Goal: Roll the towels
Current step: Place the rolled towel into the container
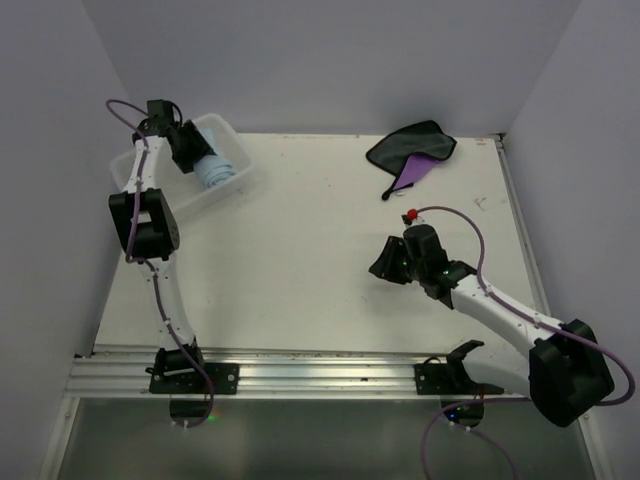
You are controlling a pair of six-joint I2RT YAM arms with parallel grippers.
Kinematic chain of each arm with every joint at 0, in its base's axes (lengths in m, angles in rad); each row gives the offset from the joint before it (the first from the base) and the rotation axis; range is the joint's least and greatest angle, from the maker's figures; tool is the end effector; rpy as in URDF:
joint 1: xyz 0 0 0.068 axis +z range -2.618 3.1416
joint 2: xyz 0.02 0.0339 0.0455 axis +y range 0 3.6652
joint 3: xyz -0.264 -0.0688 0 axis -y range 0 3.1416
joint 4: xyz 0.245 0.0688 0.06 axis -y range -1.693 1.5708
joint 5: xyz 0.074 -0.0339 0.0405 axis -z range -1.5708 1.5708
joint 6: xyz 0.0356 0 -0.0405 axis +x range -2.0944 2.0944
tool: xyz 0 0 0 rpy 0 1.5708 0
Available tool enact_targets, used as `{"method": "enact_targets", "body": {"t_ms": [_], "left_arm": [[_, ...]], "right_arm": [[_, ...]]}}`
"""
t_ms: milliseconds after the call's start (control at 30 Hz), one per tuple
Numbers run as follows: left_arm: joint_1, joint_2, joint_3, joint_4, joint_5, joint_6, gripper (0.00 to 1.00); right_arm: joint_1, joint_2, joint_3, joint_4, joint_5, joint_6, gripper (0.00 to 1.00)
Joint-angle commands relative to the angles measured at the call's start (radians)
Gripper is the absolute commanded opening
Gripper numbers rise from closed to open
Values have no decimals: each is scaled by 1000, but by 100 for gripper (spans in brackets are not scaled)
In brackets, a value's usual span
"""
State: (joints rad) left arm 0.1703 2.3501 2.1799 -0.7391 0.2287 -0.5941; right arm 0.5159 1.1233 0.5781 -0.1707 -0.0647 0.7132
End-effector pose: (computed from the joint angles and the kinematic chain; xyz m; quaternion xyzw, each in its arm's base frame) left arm 0.5177 0.0808 0.2332 -0.3161 0.8856 -0.1734 0.2927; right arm 0.1981 0.1150 0.2039 0.0762 0.9064 0.2629 0.3216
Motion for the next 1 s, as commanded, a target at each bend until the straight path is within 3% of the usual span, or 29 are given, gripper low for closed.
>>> {"method": "enact_targets", "body": {"t_ms": [0,967], "left_arm": [[12,15,66,81,34,-52,62],[-31,163,78,165,43,-65,70]], "right_arm": [[-28,35,37,23,-44,-27,33],[-66,173,100,56,-84,-86,33]]}}
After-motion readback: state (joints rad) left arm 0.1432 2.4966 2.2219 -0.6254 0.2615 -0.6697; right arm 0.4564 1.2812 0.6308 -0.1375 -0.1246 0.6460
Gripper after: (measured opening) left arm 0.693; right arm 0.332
